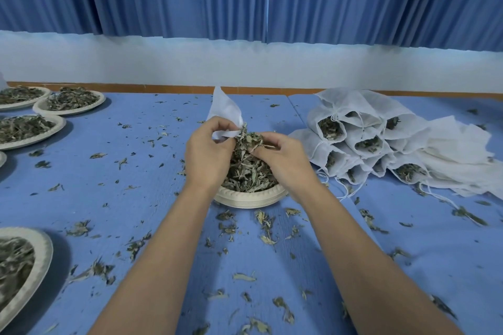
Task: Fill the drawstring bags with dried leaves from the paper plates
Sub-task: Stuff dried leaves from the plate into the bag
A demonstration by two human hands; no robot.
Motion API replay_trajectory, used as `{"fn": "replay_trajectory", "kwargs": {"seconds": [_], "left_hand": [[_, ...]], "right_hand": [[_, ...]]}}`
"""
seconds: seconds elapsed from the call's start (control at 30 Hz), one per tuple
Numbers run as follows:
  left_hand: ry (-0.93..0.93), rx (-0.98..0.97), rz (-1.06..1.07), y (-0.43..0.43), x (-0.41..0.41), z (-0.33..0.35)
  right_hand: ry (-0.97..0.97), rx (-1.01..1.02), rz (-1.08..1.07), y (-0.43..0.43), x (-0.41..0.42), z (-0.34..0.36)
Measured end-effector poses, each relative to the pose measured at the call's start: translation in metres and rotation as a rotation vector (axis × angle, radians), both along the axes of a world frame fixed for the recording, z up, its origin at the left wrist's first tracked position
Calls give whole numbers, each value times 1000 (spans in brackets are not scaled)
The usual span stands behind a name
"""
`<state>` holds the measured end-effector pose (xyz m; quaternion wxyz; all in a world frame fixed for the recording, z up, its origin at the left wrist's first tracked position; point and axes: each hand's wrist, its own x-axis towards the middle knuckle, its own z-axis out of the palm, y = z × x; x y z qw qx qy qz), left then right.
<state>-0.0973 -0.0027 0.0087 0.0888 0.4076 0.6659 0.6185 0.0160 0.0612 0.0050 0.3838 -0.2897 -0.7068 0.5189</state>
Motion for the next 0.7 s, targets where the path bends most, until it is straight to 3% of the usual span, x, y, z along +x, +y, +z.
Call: {"fn": "replay_trajectory", "kwargs": {"seconds": [0.2, 0.47, 0.6, 0.7], "left_hand": [[68, -12, 18, 0, 0, -4], [-115, -17, -103, -1, 7, 7], [-4, -124, -173, -3, 6, 8], [48, -151, -224, -5, 3, 6]], "right_hand": [[79, -131, 22, -4, -4, 3], [70, 95, -308, -9, -11, -5], [83, 102, -364, -11, -14, -5], [114, -1, -387, -11, -14, -5]]}}
